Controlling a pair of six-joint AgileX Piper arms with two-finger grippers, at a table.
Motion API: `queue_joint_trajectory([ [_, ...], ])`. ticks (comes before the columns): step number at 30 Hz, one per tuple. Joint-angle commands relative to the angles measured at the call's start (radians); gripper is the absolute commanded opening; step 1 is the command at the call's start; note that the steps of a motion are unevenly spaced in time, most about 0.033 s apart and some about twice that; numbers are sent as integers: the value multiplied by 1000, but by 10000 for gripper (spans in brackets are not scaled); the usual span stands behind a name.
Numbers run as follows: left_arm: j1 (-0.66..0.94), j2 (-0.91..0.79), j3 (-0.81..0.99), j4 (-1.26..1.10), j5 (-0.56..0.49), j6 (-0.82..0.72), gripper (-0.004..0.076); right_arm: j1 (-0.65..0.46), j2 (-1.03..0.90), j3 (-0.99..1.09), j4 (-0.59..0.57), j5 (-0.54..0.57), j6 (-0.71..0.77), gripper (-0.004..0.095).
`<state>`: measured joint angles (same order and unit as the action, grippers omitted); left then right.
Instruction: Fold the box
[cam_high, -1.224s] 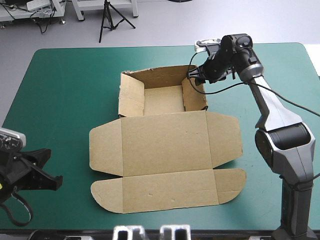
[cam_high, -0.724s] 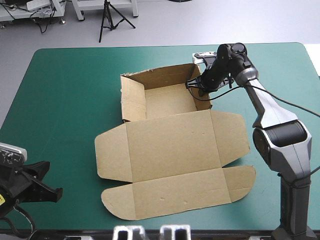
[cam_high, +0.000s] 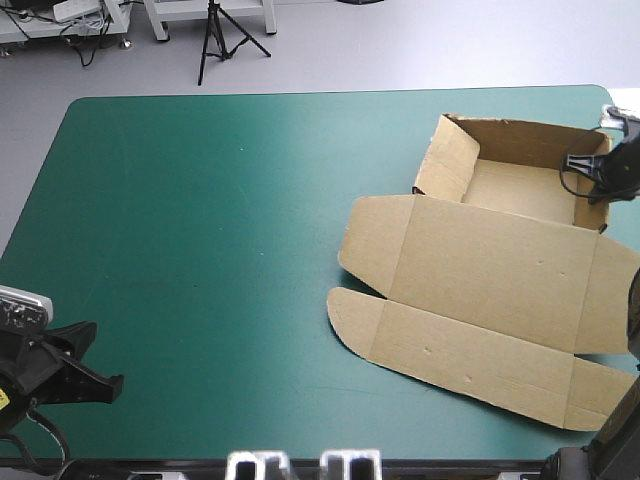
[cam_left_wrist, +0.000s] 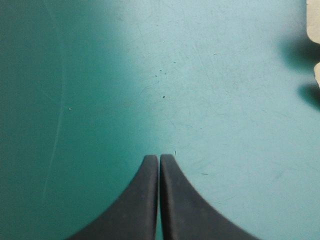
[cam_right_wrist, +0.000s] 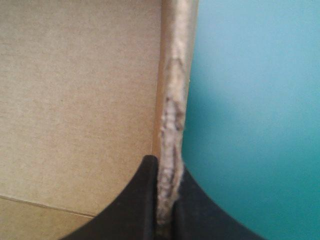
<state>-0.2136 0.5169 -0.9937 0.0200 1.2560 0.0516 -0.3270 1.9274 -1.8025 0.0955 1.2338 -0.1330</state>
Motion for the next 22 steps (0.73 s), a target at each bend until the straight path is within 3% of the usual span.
queue_joint_trajectory([
  [1,-9,6,-22,0,39,-10,-8,-43,-58,15,5,22,-63,-18],
  [6,-9,6,-22,0,39,-11,-8,-43,-50,27,-63,22,-124,21],
  [15,-9,6,-22,0,39,-4,-8,-41,-47,27,-72,22,-98,479],
  [22,-9,6,-22,10,39,-4,-8,-41,-70,18,-75,22,-98,486],
])
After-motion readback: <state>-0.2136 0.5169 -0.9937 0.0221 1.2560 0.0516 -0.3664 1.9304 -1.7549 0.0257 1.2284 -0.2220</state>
